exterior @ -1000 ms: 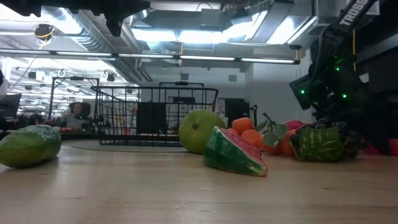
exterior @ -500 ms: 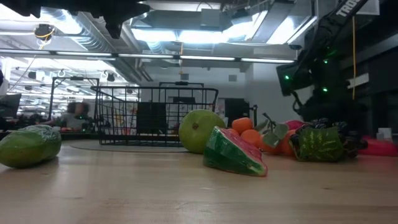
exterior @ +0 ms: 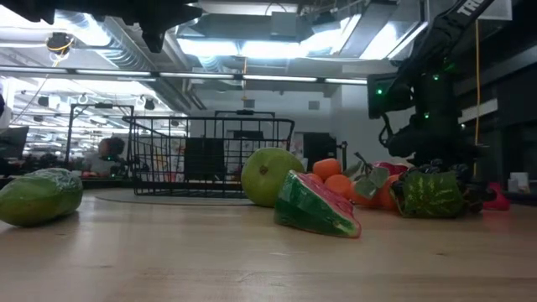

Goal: Build produce basket
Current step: Put the red chili pepper into the wire basket

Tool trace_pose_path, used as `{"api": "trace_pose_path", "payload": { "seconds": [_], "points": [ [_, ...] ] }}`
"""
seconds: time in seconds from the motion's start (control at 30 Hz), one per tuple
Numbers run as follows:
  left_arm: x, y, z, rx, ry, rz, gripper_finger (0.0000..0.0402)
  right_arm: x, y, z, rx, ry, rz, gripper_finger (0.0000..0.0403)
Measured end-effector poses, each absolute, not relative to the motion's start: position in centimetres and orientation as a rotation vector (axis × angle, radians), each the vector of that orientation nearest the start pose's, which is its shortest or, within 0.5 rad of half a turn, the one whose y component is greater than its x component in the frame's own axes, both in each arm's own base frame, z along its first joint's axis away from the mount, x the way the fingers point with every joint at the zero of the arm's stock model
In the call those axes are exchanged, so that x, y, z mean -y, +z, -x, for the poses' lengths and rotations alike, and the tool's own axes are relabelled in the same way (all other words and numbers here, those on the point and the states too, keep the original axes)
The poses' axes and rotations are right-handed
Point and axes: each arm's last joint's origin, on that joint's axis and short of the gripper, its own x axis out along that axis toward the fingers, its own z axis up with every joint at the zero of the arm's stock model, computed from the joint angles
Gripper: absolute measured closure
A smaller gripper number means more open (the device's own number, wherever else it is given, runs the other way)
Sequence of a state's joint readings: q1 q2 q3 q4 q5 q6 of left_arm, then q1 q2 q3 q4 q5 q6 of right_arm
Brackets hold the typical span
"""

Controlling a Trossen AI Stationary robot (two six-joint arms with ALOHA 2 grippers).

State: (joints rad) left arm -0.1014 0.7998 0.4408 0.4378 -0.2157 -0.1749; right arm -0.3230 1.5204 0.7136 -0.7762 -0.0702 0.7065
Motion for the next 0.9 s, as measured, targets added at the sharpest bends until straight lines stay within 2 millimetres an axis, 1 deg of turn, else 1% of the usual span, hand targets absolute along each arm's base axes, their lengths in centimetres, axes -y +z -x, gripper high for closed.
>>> {"api": "trace_pose_path", "payload": {
  "seconds": [0.33,0.43,0.63,0.7,0.77,0.9],
  "points": [
    [1.2,27.0,-18.2,0.083,0.107,0.188,0.0286,5.6,13.5,-21.2,-1.425,-0.790,-0.781,0.0242],
    [1.2,27.0,-18.2,0.083,0.107,0.188,0.0288,5.4,13.5,-21.3,-1.426,-0.788,-0.732,0.0246],
    [1.2,27.0,-18.2,0.083,0.107,0.188,0.0286,4.9,13.8,-21.6,-1.447,-0.736,-0.649,0.0301],
    [1.2,27.0,-18.2,0.084,0.107,0.188,0.0288,4.7,14.3,-21.9,-1.460,-0.729,-0.632,0.0312],
    [1.2,27.0,-18.2,0.084,0.107,0.188,0.0288,4.4,15.2,-22.5,-1.460,-0.703,-0.610,0.0312],
    [1.2,27.0,-18.2,0.084,0.107,0.188,0.0286,3.7,17.6,-23.3,-1.510,-0.699,-0.542,0.0313]
  ]
}}
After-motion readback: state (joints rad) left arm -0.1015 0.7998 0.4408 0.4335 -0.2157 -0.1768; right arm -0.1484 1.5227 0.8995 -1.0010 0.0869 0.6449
